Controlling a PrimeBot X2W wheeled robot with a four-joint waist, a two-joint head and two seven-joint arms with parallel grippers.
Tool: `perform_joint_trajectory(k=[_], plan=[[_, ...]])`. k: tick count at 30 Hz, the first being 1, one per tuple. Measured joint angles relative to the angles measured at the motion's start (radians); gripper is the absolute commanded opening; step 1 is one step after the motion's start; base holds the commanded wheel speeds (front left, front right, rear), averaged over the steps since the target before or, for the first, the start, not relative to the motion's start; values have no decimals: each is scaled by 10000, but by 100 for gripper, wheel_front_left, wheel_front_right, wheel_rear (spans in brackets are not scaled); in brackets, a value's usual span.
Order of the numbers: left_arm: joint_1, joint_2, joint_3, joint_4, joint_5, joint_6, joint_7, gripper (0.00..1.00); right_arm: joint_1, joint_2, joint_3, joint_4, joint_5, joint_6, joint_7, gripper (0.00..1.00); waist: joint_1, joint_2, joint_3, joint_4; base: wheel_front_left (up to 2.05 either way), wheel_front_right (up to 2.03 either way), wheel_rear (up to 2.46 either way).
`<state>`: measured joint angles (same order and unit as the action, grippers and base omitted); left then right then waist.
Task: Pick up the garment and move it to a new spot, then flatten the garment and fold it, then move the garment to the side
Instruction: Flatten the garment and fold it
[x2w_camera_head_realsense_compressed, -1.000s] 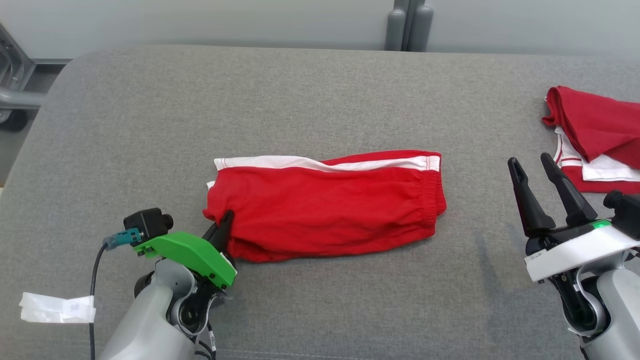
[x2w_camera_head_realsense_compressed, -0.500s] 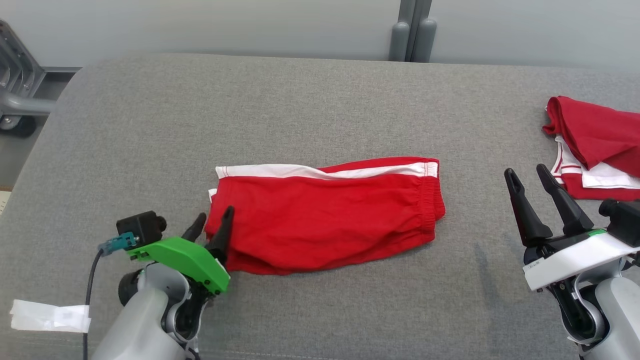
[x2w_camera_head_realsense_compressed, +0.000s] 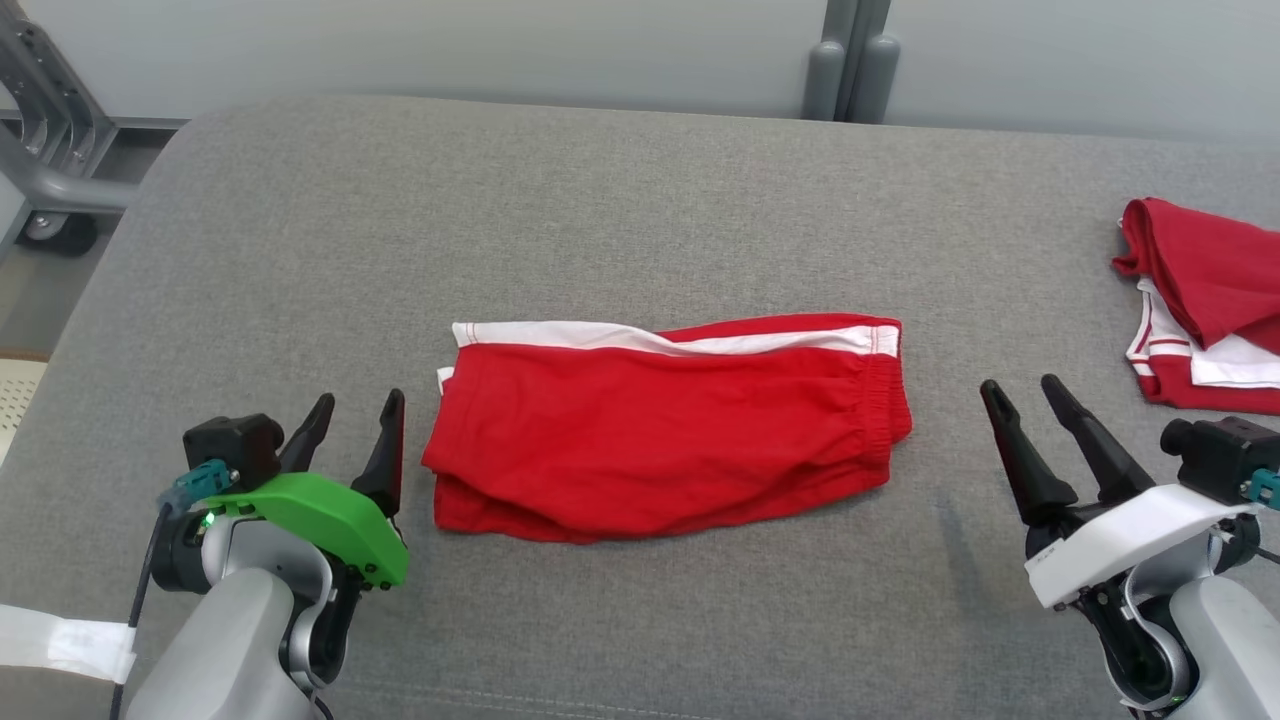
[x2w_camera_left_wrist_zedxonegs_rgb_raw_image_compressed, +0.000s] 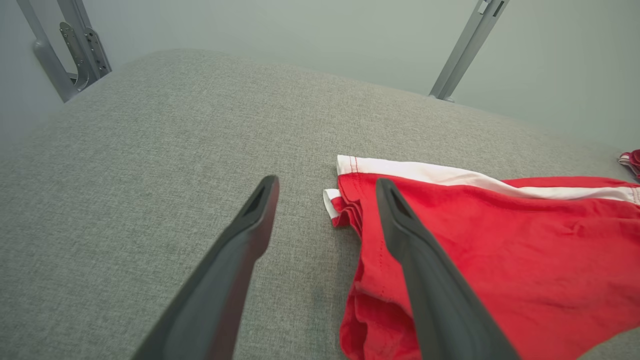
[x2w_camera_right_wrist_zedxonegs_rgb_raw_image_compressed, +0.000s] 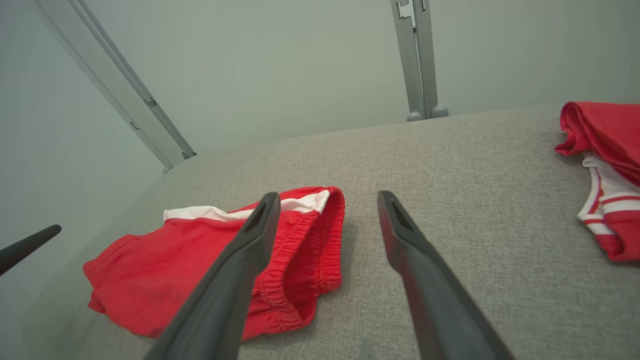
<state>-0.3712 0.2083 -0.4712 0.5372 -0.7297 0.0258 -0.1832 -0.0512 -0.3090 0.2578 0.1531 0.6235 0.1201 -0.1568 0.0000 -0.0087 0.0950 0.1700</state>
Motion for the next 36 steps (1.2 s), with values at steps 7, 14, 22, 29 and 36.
perform_joint_trajectory(k=[7, 14, 22, 29, 36], plan=[[72, -238, -209, -497, 17, 6, -38, 100, -100, 232, 479, 537, -113, -167, 640, 100, 0, 0, 36, 391, 0, 0, 0], [391, -362, -261, -943, -38, 100, -31, 100, -698, 90, 686, 999, -685, -589, 1197, 100, 0, 0, 75, 797, 0, 0, 0], [659, -316, -199, -1310, -69, 198, -6, 100, -858, 190, 694, 1643, -698, -803, 1624, 100, 0, 0, 210, 1133, 0, 0, 0], [708, -165, -161, -1699, -69, 274, 63, 100, -1034, 276, 637, 2136, -612, -1057, 1854, 100, 0, 0, 403, 1248, 0, 0, 0], [873, -56, -155, -1985, -69, 339, 155, 100, -1173, 414, 456, 2552, -295, -1099, 1862, 100, 0, 0, 570, 1295, 0, 0, 0]])
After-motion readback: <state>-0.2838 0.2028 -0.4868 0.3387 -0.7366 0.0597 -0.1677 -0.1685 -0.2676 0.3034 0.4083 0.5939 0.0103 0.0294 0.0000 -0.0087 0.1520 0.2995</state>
